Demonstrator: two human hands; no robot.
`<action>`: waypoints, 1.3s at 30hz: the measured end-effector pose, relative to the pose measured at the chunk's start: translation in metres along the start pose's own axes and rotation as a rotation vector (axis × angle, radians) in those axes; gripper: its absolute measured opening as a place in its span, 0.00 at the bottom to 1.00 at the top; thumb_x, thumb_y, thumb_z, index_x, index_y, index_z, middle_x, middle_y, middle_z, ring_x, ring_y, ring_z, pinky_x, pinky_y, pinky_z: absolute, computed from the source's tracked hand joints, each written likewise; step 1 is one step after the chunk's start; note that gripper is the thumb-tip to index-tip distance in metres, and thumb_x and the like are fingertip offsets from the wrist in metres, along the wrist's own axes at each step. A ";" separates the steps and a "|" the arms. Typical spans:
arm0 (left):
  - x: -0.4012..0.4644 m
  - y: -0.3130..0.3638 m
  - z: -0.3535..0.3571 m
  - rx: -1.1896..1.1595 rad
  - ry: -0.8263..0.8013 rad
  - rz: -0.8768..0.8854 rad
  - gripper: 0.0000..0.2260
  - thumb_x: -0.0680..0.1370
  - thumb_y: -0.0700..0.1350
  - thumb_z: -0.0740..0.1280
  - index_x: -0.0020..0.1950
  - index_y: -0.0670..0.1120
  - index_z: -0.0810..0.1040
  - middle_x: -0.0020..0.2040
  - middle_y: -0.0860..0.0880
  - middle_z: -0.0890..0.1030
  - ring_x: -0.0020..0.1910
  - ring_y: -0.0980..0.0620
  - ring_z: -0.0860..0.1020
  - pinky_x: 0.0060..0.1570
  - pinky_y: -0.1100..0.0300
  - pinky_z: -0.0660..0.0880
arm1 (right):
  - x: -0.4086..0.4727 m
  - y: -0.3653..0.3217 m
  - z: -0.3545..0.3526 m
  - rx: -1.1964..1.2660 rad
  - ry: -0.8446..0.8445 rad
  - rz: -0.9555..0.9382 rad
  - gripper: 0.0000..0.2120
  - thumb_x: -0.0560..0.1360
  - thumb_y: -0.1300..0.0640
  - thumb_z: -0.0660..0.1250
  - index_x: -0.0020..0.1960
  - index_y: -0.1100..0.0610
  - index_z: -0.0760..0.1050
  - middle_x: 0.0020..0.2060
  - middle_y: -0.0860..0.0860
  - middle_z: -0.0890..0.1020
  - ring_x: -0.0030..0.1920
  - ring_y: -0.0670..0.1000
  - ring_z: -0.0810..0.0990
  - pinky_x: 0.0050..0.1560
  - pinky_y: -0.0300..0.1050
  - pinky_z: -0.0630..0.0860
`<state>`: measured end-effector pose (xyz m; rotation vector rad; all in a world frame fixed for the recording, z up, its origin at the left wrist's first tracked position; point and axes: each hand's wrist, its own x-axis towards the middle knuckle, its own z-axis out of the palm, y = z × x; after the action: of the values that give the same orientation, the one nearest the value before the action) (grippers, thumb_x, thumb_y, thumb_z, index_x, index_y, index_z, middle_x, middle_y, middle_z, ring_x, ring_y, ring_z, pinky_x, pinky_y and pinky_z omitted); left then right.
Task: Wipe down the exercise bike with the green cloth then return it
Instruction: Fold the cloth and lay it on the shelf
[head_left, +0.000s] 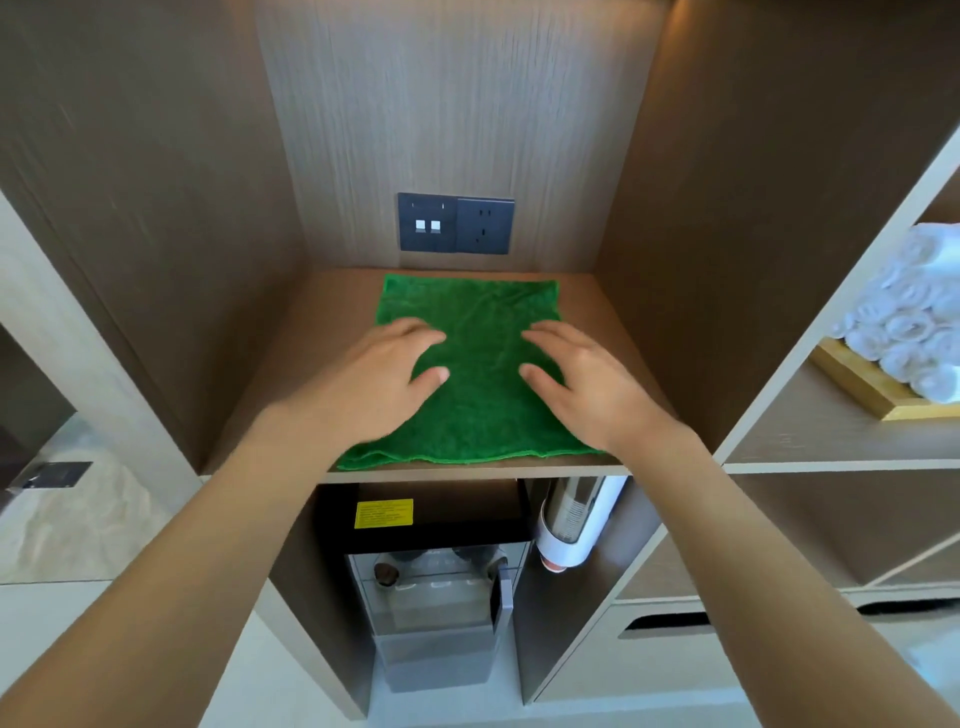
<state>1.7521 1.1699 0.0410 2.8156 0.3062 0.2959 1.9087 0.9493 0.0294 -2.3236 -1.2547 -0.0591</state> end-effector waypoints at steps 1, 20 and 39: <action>0.019 0.001 0.003 0.023 -0.068 -0.030 0.27 0.86 0.57 0.60 0.83 0.49 0.64 0.83 0.47 0.64 0.82 0.45 0.61 0.80 0.50 0.57 | 0.016 -0.004 0.005 -0.061 -0.089 0.036 0.29 0.86 0.45 0.62 0.82 0.56 0.65 0.82 0.53 0.65 0.82 0.55 0.61 0.81 0.55 0.61; -0.057 0.015 0.020 0.071 -0.003 -0.047 0.31 0.83 0.67 0.50 0.79 0.52 0.71 0.75 0.53 0.71 0.74 0.49 0.67 0.74 0.49 0.66 | -0.055 -0.026 0.007 -0.094 -0.001 -0.044 0.23 0.86 0.49 0.61 0.78 0.56 0.72 0.80 0.51 0.69 0.81 0.55 0.64 0.79 0.56 0.63; -0.058 0.071 0.063 0.115 -0.151 0.069 0.32 0.84 0.66 0.43 0.86 0.57 0.44 0.87 0.56 0.41 0.85 0.55 0.38 0.83 0.49 0.41 | -0.099 -0.025 0.029 -0.334 -0.092 0.178 0.38 0.84 0.32 0.39 0.86 0.53 0.50 0.86 0.48 0.51 0.86 0.49 0.46 0.84 0.47 0.41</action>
<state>1.7240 1.0728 -0.0062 2.9455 0.1990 0.0809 1.8264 0.8964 -0.0130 -2.7446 -1.1472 -0.1091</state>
